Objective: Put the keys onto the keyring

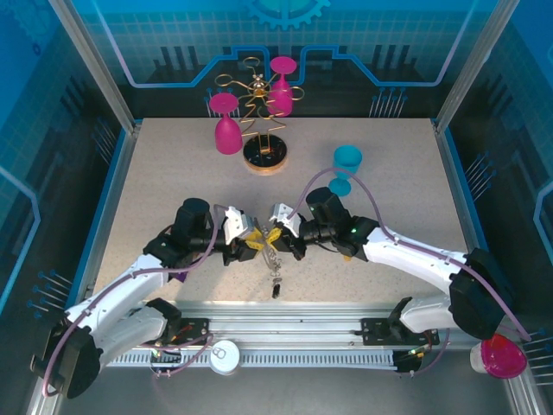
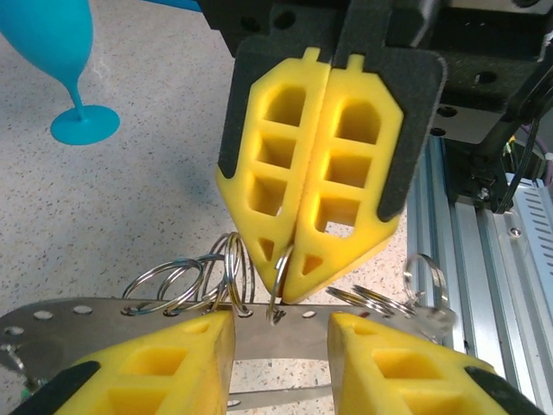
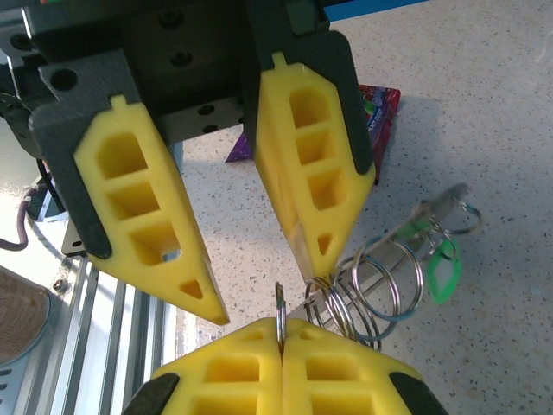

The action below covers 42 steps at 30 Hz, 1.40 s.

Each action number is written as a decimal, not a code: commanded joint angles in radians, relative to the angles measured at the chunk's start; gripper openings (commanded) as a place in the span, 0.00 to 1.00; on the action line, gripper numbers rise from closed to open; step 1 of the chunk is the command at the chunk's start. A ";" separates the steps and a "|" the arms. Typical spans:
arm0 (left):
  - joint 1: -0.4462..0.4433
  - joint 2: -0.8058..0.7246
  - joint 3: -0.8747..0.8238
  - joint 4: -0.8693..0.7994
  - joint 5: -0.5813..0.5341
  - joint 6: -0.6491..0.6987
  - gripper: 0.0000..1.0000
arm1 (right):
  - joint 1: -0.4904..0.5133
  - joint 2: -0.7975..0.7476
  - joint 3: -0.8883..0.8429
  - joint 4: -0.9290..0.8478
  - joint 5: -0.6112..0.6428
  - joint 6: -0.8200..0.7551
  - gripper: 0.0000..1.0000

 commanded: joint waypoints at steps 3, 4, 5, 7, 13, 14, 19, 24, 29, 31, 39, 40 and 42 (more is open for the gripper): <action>-0.011 0.013 0.024 0.012 -0.013 0.033 0.34 | 0.020 0.016 0.035 0.019 -0.023 0.004 0.00; -0.011 0.013 0.024 0.012 -0.013 0.033 0.34 | 0.021 0.016 0.034 0.020 -0.024 0.003 0.00; -0.011 0.014 0.024 0.012 -0.011 0.033 0.34 | 0.023 0.017 0.034 0.020 -0.025 0.003 0.00; -0.013 0.011 0.024 0.012 -0.006 0.033 0.32 | 0.026 0.020 0.034 0.019 -0.026 0.002 0.00; -0.014 0.007 0.028 -0.007 0.005 0.052 0.11 | 0.031 0.031 0.034 0.018 -0.025 -0.001 0.00; -0.014 0.006 0.031 -0.017 0.006 0.060 0.06 | 0.031 0.030 0.034 0.018 -0.025 -0.001 0.00; -0.024 -0.006 0.040 -0.054 -0.039 0.106 0.00 | 0.024 0.018 0.034 -0.039 0.037 0.006 0.09; -0.054 -0.043 0.050 -0.083 -0.130 0.153 0.00 | -0.018 -0.029 0.021 -0.191 0.156 -0.030 0.41; -0.096 -0.037 0.082 -0.156 -0.204 0.194 0.00 | -0.019 -0.091 -0.012 -0.224 0.226 -0.094 0.41; -0.111 -0.022 0.093 -0.182 -0.223 0.202 0.00 | -0.012 -0.114 -0.040 -0.171 0.209 -0.120 0.38; -0.152 0.013 0.111 -0.199 -0.254 0.216 0.00 | 0.032 -0.121 -0.121 0.035 0.076 -0.221 0.32; -0.154 0.014 0.111 -0.197 -0.254 0.216 0.00 | 0.037 -0.111 -0.120 0.043 0.067 -0.222 0.32; -0.158 0.017 0.111 -0.195 -0.252 0.219 0.00 | 0.046 -0.094 -0.115 0.054 0.053 -0.222 0.31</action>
